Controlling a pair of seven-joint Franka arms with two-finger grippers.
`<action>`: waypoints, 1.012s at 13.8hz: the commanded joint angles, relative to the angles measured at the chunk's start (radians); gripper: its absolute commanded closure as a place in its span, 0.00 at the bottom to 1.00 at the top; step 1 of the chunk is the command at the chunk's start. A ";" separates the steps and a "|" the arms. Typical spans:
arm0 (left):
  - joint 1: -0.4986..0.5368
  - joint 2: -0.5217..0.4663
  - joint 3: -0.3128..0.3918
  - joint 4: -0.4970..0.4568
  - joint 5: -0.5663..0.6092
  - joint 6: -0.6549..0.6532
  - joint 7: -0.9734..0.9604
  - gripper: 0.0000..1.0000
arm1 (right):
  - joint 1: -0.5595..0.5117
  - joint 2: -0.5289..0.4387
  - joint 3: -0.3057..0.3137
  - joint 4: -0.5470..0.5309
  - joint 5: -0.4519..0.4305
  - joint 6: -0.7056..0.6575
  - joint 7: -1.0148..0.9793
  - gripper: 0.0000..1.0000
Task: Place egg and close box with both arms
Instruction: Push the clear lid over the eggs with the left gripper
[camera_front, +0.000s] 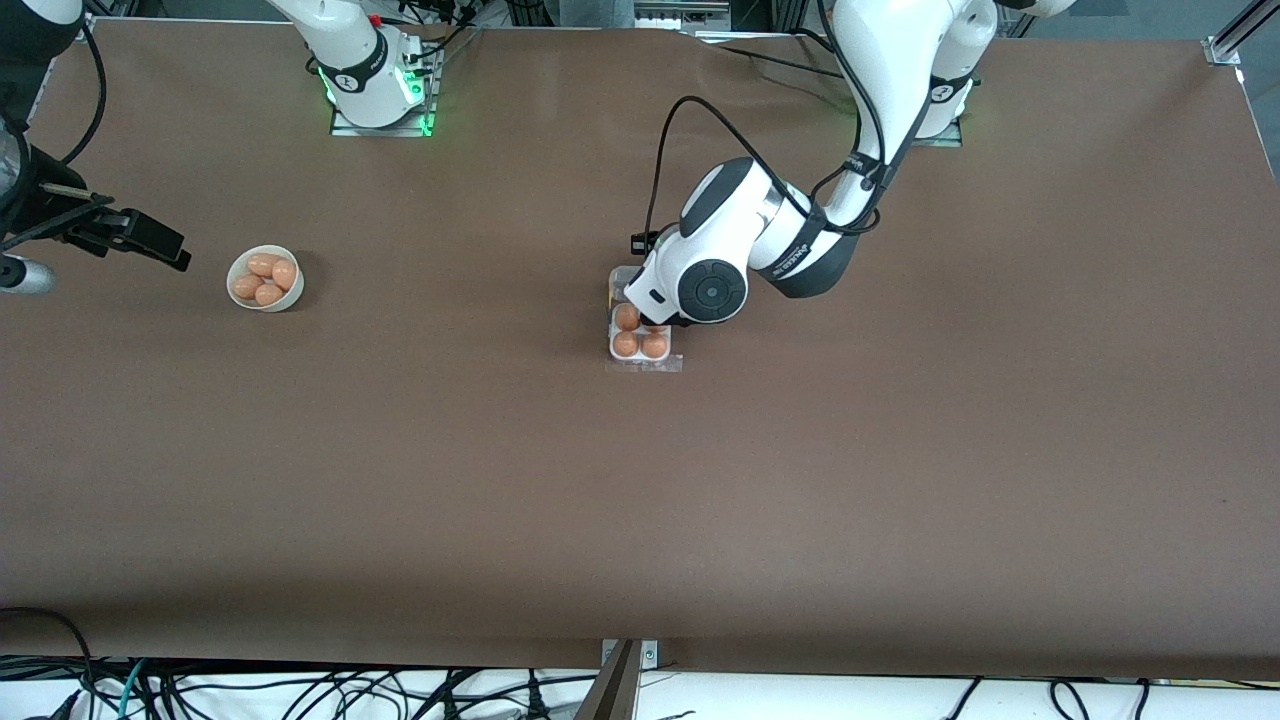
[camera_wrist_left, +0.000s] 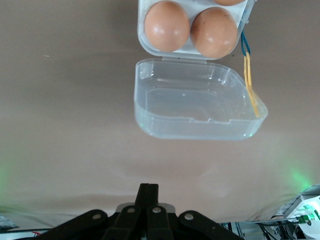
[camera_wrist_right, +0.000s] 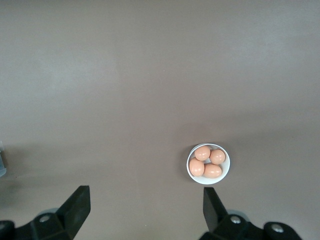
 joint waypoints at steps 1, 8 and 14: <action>-0.033 0.035 0.013 0.037 -0.024 0.030 -0.021 0.96 | -0.013 -0.008 0.015 -0.007 0.007 -0.006 -0.015 0.00; -0.043 0.062 0.015 0.037 -0.018 0.099 -0.039 0.96 | -0.013 -0.009 0.015 -0.007 0.007 -0.007 -0.015 0.00; -0.029 0.062 0.027 0.040 -0.015 0.188 -0.062 0.96 | -0.013 -0.009 0.015 -0.008 0.007 -0.007 -0.015 0.00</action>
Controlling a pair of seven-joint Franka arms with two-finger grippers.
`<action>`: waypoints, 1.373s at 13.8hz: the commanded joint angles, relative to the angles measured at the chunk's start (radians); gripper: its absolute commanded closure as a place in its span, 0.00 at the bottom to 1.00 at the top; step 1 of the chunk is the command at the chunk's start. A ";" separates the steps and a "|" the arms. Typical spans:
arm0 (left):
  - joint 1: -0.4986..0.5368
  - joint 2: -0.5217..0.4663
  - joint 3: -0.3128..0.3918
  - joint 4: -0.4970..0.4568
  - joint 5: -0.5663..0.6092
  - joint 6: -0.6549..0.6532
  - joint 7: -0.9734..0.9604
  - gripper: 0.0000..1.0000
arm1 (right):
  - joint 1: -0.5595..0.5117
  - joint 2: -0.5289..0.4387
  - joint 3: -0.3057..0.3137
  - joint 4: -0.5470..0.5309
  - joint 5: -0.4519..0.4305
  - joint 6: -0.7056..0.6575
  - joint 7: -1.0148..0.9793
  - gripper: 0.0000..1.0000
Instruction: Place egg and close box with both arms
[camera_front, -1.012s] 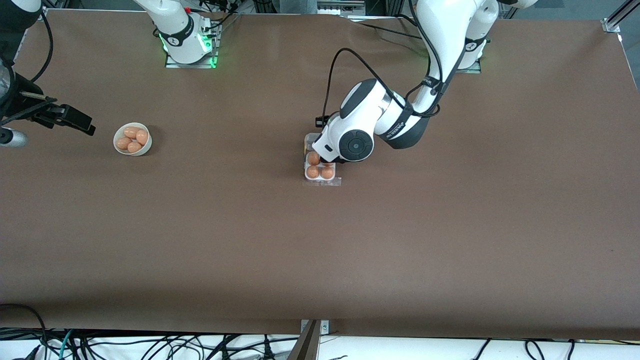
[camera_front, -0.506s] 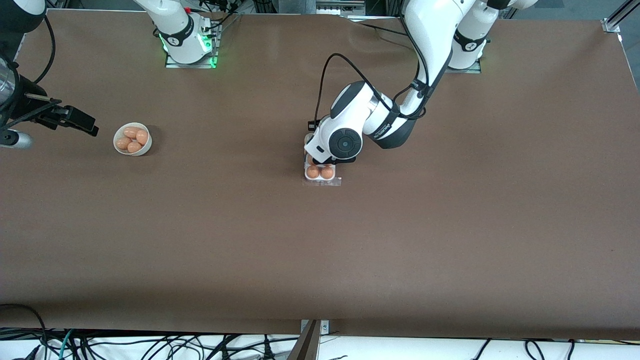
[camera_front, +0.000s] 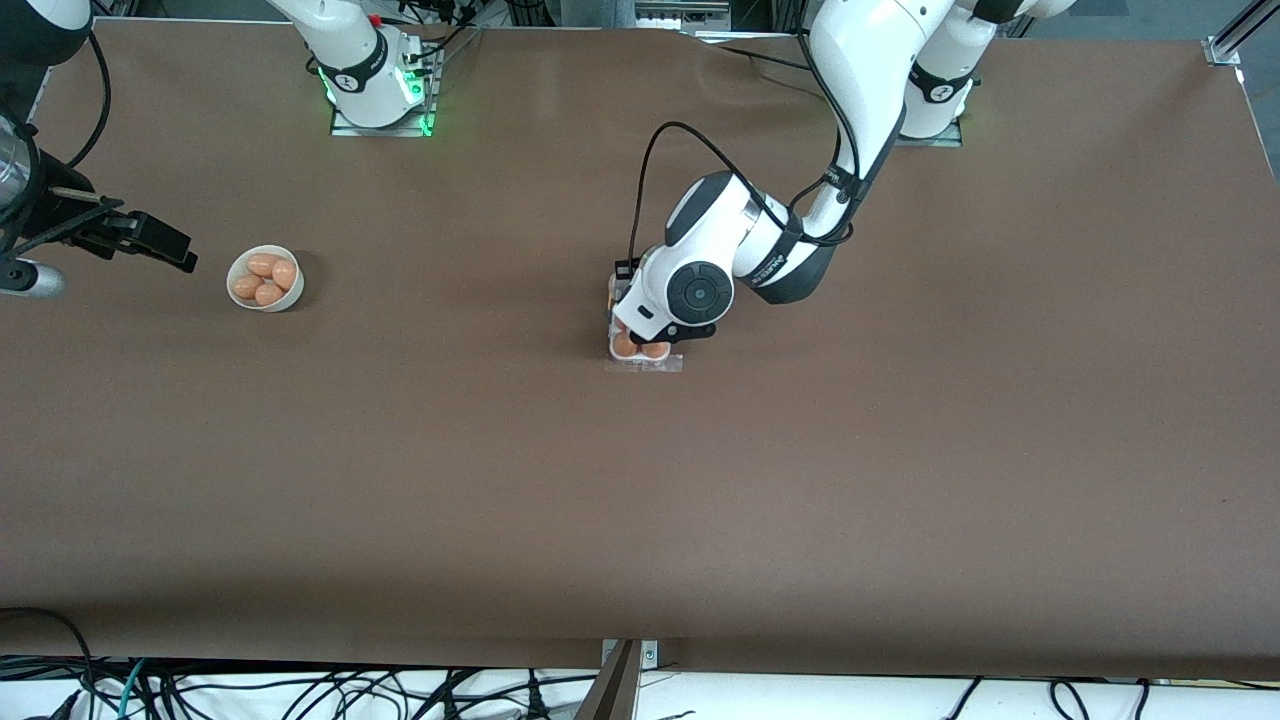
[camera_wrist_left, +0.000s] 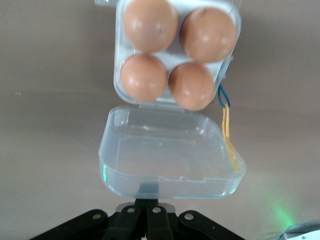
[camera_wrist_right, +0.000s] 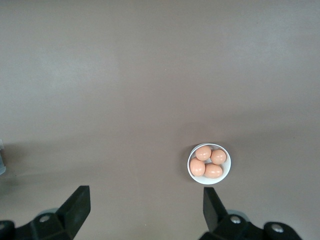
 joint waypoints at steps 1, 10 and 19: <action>0.003 0.016 0.023 0.043 -0.015 0.020 -0.019 0.96 | -0.013 -0.012 0.011 -0.006 0.007 -0.007 -0.014 0.00; 0.167 -0.079 0.115 0.221 -0.012 -0.233 -0.012 0.84 | -0.013 -0.012 0.011 -0.006 0.007 -0.007 -0.014 0.00; 0.349 -0.169 0.116 0.359 0.420 -0.409 0.127 0.74 | -0.013 -0.012 0.011 -0.006 0.007 -0.007 -0.014 0.00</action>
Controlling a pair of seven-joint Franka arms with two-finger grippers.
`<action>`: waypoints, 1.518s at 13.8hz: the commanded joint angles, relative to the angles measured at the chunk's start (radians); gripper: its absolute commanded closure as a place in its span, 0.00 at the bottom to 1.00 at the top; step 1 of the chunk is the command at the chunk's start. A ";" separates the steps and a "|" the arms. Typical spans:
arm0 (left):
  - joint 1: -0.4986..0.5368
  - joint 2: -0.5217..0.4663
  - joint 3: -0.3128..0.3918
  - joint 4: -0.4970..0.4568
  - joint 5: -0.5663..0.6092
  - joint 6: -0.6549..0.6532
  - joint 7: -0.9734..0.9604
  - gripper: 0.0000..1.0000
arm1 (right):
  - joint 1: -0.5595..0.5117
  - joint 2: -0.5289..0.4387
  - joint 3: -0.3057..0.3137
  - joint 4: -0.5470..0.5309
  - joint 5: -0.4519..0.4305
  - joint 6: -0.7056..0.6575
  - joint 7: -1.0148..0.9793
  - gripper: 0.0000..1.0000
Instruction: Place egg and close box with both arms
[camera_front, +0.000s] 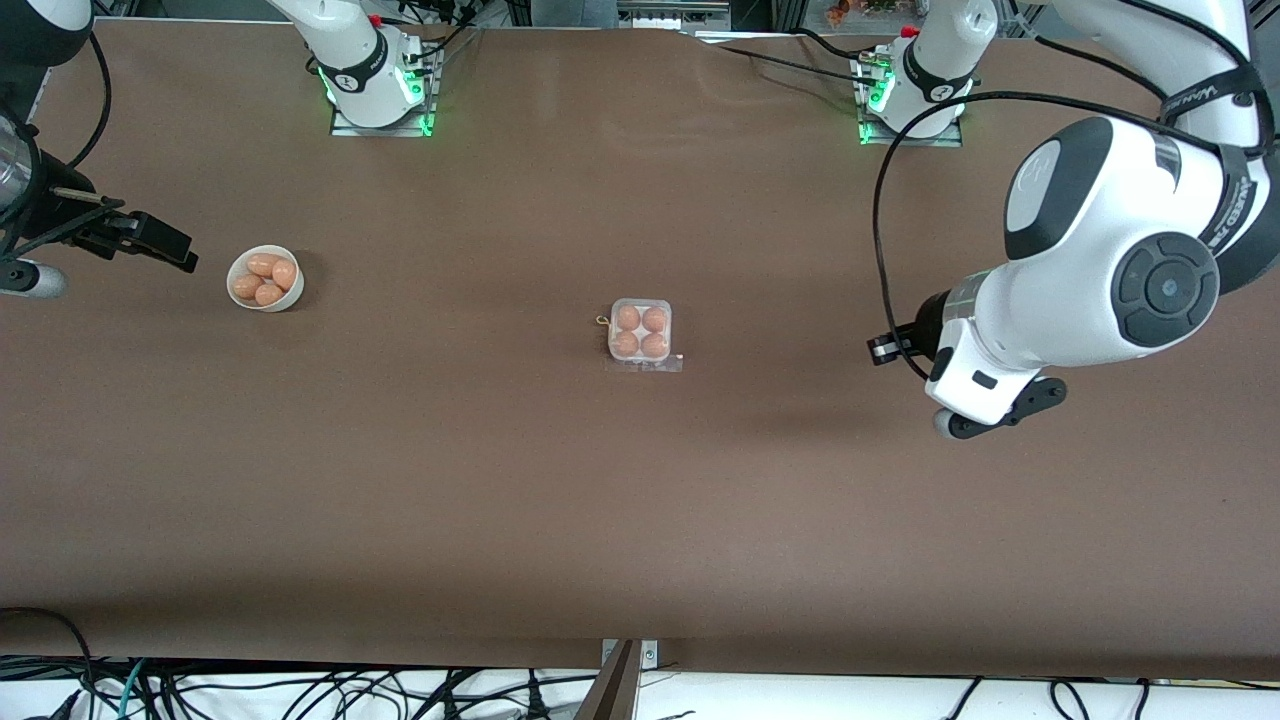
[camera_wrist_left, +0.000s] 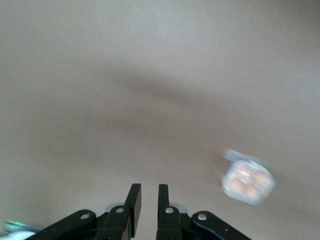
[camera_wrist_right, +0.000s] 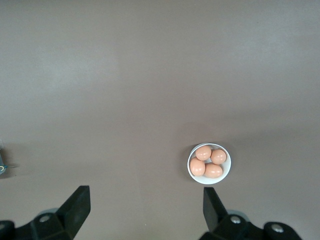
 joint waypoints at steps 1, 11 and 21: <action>0.019 -0.006 -0.005 0.014 0.103 -0.022 0.100 0.73 | -0.013 -0.011 0.011 -0.005 0.007 -0.007 -0.013 0.00; 0.228 -0.102 -0.007 -0.001 0.107 -0.020 0.460 0.55 | -0.013 -0.011 0.011 -0.005 0.007 -0.007 -0.013 0.00; 0.246 -0.409 -0.002 -0.421 0.110 0.148 0.533 0.29 | -0.013 -0.011 0.011 -0.005 0.007 -0.007 -0.013 0.00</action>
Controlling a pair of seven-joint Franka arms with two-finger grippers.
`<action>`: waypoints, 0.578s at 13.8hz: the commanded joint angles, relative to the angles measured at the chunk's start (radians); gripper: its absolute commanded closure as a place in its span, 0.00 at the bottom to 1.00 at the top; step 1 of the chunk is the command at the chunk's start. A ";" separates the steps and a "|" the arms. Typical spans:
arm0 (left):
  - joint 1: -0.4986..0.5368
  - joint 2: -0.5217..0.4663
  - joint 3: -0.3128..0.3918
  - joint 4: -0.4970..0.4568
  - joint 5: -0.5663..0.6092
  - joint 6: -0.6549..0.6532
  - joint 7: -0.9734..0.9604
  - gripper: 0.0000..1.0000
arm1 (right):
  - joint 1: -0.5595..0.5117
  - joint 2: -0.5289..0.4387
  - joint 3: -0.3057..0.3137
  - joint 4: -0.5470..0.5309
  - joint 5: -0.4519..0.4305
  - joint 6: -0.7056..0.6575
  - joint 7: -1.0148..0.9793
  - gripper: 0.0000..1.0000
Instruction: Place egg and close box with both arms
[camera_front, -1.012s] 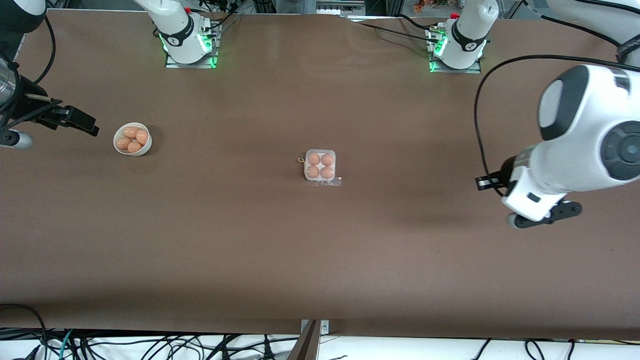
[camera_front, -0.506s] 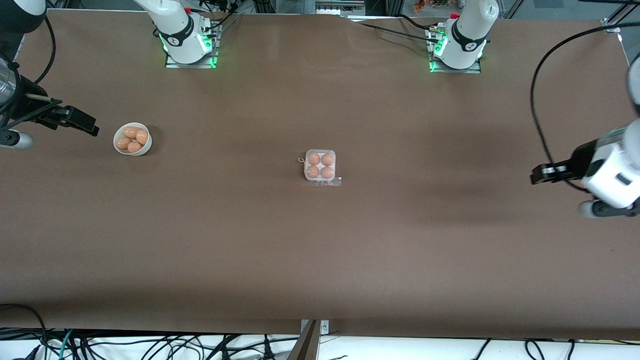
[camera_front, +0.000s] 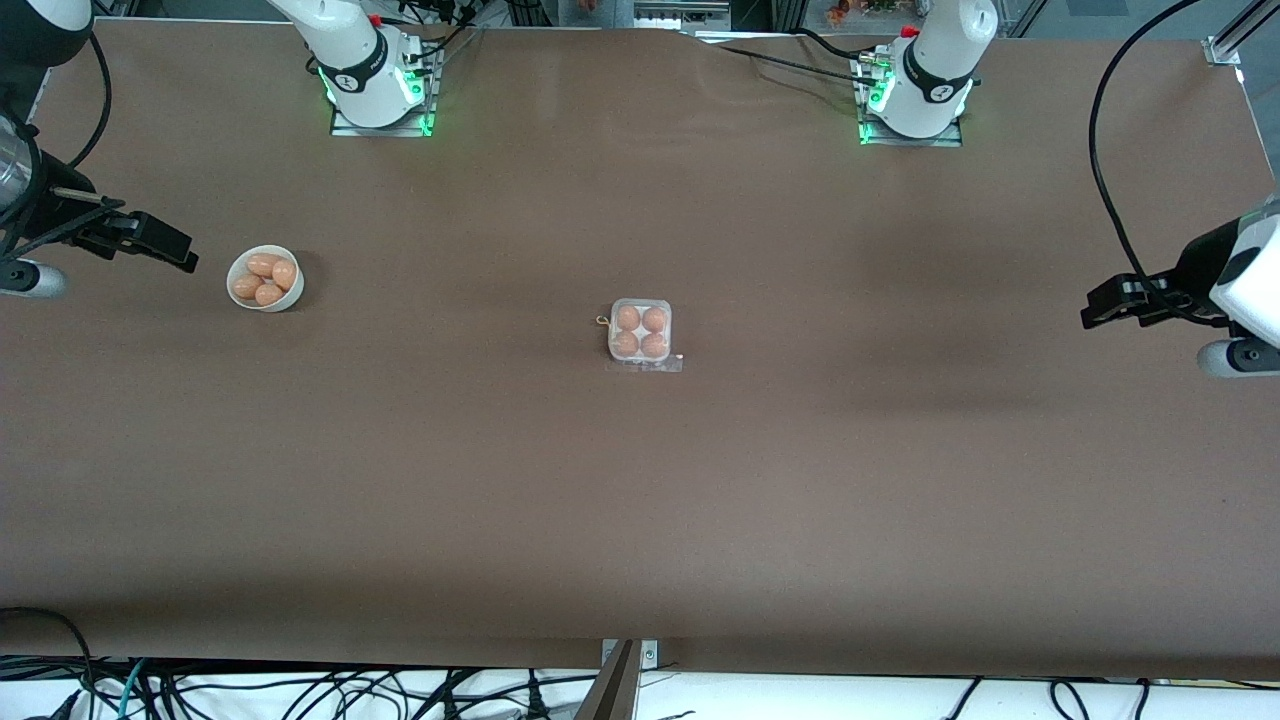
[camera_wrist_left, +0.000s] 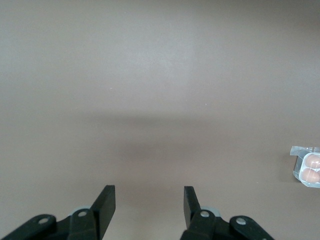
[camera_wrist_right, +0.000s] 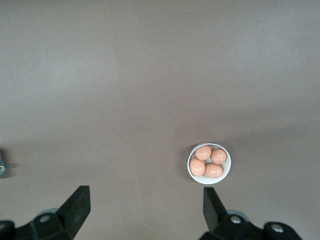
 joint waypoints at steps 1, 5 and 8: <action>0.002 -0.136 -0.003 -0.205 0.029 0.094 0.030 0.22 | -0.013 -0.011 0.011 -0.005 0.007 -0.007 -0.013 0.00; 0.003 -0.202 0.003 -0.278 0.091 0.114 0.040 0.00 | -0.013 -0.011 0.011 -0.005 0.007 -0.007 -0.012 0.00; 0.003 -0.219 0.005 -0.304 0.116 0.116 0.061 0.00 | -0.013 -0.011 0.011 -0.005 0.007 -0.007 -0.012 0.00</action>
